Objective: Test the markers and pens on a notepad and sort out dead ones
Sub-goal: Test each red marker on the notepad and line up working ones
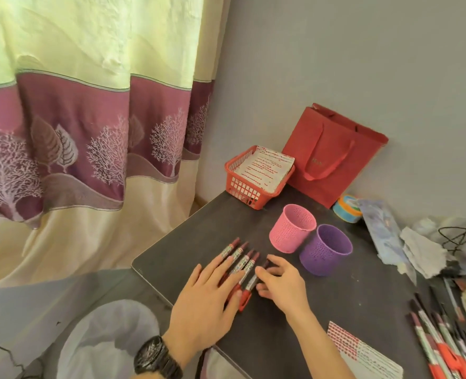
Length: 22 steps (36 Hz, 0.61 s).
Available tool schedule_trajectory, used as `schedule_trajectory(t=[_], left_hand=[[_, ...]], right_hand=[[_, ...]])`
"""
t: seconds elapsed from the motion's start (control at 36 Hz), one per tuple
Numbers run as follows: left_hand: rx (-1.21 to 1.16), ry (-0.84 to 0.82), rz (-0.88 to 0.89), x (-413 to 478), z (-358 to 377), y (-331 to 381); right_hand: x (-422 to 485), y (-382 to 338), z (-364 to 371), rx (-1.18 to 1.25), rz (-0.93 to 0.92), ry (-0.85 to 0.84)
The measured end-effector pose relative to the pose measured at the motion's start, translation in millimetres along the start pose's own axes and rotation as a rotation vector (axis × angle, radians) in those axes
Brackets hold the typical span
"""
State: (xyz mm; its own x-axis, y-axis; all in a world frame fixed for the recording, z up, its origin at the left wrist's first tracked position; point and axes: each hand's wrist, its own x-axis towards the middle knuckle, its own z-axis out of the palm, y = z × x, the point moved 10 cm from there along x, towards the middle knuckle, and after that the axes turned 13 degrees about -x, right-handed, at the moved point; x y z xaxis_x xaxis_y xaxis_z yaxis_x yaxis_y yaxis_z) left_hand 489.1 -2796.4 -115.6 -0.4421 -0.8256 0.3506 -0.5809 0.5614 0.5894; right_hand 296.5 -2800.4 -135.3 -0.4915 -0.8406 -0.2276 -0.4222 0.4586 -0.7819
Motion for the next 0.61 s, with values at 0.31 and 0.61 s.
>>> schedule_trajectory(t=[0.31,0.61], left_hand=[[0.007,-0.042,-0.053,-0.2,2.6,0.6],[0.05,-0.087,-0.126,-3.6,0.8,-10.2]], right_hand=[[-8.8,-0.9,-3.9,0.017,-0.002,-0.017],[-16.0,-3.5,-2.9,0.057,-0.028,-0.061]])
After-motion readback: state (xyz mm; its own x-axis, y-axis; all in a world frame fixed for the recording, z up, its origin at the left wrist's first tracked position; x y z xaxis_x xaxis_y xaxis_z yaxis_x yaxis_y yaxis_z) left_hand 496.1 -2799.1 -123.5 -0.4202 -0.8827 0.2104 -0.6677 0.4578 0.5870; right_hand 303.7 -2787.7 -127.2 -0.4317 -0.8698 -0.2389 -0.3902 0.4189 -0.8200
